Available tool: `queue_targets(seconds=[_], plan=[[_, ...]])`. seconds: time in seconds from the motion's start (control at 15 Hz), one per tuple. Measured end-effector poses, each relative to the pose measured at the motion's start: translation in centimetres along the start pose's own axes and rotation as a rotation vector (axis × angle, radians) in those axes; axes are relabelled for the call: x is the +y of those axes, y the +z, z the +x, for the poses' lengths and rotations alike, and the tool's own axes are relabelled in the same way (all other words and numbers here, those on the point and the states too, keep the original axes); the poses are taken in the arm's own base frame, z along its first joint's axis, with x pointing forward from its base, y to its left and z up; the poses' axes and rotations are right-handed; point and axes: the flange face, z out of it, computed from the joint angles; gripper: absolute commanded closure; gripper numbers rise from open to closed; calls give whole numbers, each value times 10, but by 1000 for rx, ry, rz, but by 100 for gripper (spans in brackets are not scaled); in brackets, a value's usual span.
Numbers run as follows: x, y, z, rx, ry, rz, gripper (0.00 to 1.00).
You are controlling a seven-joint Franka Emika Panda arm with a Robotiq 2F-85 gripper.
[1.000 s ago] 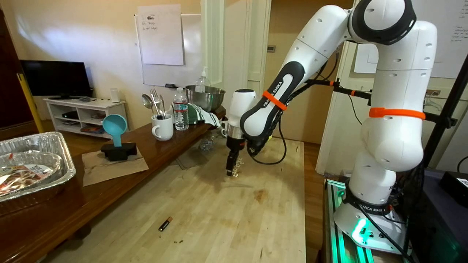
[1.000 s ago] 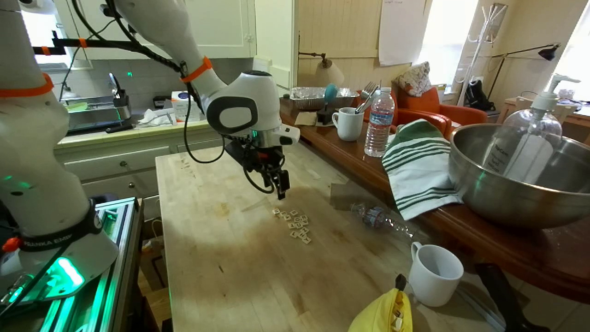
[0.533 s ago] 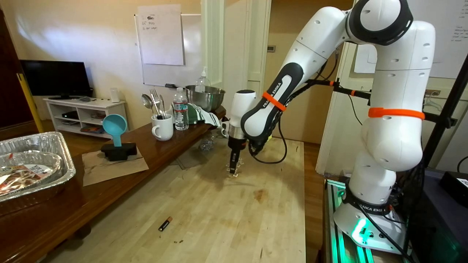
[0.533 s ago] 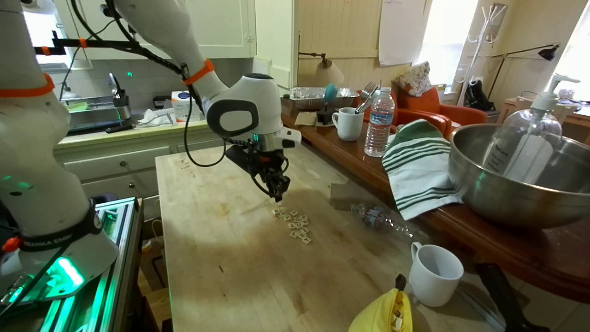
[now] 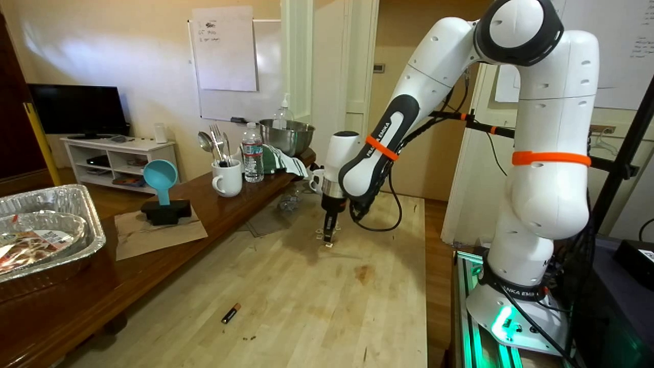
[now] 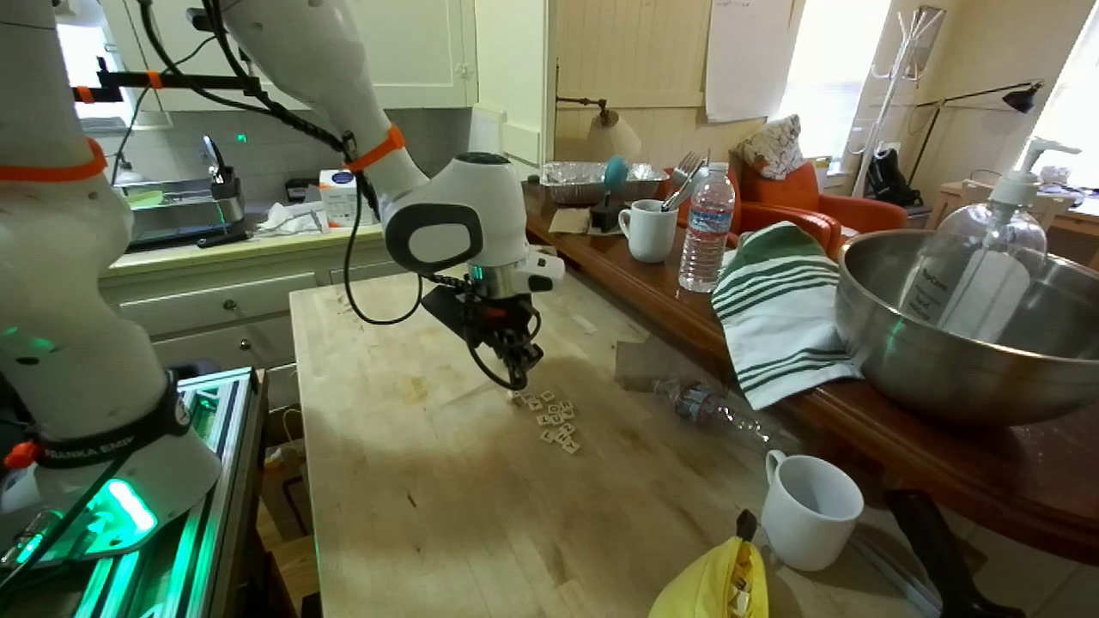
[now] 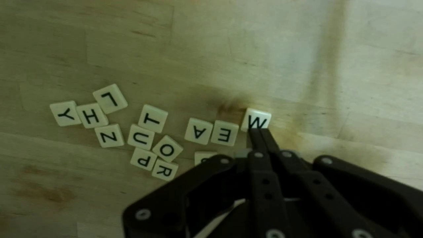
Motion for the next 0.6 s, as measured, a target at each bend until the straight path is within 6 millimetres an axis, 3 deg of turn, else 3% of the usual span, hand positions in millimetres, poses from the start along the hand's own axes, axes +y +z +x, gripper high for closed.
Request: queue_targets(seconds=[0.27, 0.6], plan=[[0, 12, -3, 13, -5, -4, 100], [-3, 12, -2, 37, -42, -9, 100]])
